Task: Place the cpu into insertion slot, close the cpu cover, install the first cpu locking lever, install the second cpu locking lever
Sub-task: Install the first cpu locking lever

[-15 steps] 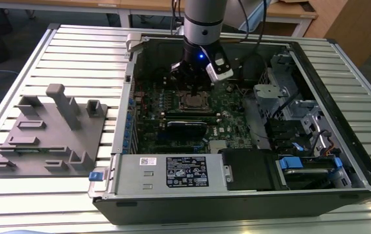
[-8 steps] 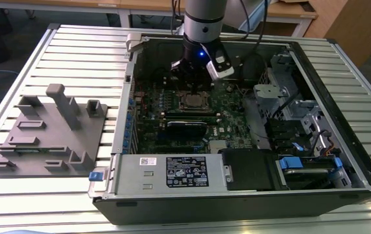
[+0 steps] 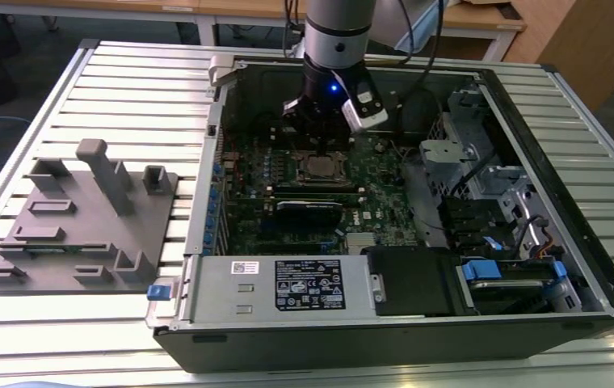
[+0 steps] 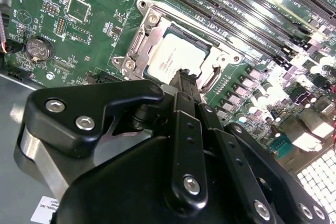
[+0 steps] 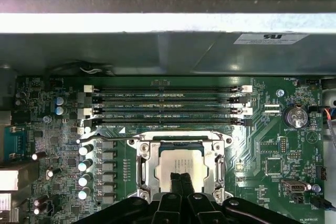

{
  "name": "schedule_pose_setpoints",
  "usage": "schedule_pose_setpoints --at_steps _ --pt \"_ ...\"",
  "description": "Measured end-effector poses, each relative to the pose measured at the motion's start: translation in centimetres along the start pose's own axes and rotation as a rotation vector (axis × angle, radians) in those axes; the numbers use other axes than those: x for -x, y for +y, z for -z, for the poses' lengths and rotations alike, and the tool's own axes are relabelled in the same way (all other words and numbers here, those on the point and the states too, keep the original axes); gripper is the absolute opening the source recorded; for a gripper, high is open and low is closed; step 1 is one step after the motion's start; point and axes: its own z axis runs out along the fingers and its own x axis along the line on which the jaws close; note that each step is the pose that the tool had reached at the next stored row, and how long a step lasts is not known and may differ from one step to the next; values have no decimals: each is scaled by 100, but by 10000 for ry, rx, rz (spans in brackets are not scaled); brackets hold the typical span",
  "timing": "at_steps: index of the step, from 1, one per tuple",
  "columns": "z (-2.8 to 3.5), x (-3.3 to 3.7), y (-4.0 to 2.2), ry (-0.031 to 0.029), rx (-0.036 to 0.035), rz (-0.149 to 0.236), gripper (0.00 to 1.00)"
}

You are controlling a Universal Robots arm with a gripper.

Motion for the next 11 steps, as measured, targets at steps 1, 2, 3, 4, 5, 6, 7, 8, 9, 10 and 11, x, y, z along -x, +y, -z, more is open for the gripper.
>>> schedule_pose_setpoints --at_steps 1,2,3,4,5,6,7,8,9,10,11 --pt "0 -5 0 1 -1 0 11" --pt "1 -12 -1 0 -1 -1 11" --pt "0 -22 -1 0 0 -1 11" --pt "0 -34 -1 0 0 -1 11" --pt "1 -47 -1 0 0 -1 11" --pt "1 -62 -2 0 0 -2 11" --pt "1 -77 -2 0 0 -2 11" --pt "1 -92 -2 0 0 -1 11" --pt "1 -106 -3 0 0 -1 11" --pt "1 -120 -3 1 0 -1 11" --pt "1 -134 -4 0 0 -1 11"
